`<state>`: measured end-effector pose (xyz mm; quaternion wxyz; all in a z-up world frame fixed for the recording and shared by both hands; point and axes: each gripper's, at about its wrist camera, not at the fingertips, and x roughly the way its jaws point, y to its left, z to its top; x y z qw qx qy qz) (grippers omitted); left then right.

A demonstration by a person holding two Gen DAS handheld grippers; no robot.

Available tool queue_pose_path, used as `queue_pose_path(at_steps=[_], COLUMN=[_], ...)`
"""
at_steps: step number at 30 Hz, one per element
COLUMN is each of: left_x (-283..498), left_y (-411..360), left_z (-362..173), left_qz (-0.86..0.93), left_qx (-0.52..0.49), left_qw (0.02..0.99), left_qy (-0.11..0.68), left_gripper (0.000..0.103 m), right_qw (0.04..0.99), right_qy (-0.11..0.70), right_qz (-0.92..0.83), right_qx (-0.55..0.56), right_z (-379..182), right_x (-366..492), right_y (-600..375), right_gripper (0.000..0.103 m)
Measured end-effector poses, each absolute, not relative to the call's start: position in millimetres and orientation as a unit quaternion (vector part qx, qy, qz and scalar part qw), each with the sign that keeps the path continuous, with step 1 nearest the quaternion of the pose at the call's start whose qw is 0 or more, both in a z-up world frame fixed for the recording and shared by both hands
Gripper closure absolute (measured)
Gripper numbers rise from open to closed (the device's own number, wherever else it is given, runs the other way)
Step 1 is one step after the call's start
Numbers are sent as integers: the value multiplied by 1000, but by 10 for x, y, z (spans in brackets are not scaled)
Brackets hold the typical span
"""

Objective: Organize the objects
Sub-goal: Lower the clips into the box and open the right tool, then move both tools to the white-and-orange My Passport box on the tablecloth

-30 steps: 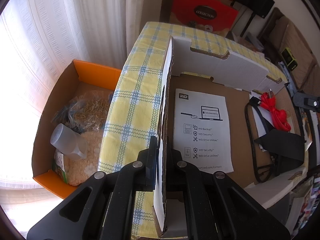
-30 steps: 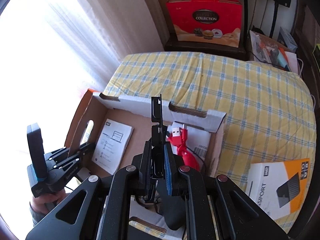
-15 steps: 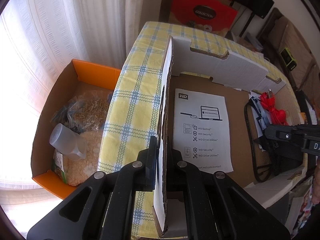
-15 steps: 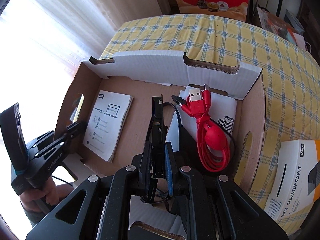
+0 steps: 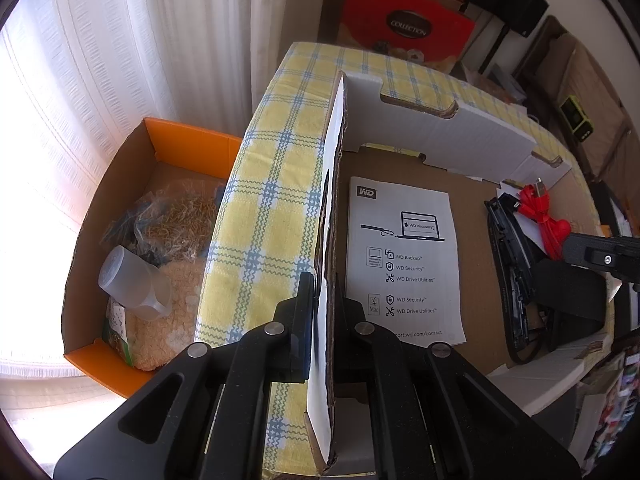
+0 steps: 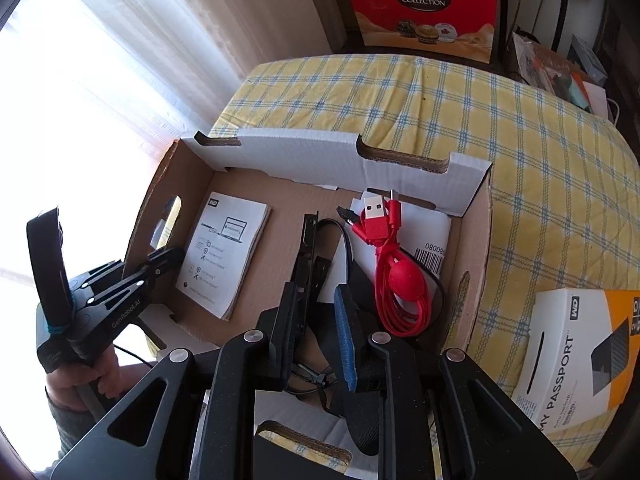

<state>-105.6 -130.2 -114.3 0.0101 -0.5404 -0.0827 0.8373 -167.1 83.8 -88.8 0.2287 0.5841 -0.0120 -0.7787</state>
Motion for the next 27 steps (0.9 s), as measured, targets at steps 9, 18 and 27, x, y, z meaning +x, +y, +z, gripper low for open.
queue_pose_path(at_steps=[9, 18, 27], left_x=[-1014, -1026, -1091], left_y=[-1403, -1241, -1073], left_z=[-1042, -982, -927], left_qz=[844, 848, 853], left_qx=[-530, -527, -521], left_qw=[-3, 15, 14], left_qy=[-83, -42, -2], left_gripper=[78, 99, 100], right_qw=[215, 209, 176], right_qy=[7, 4, -9], right_qz=[-800, -812, -830], right_qx=[560, 544, 529], right_z=[-729, -599, -407], right_x=[-1605, -1525, -1427], right_y=[933, 1078, 1582], right_gripper=[79, 79, 79])
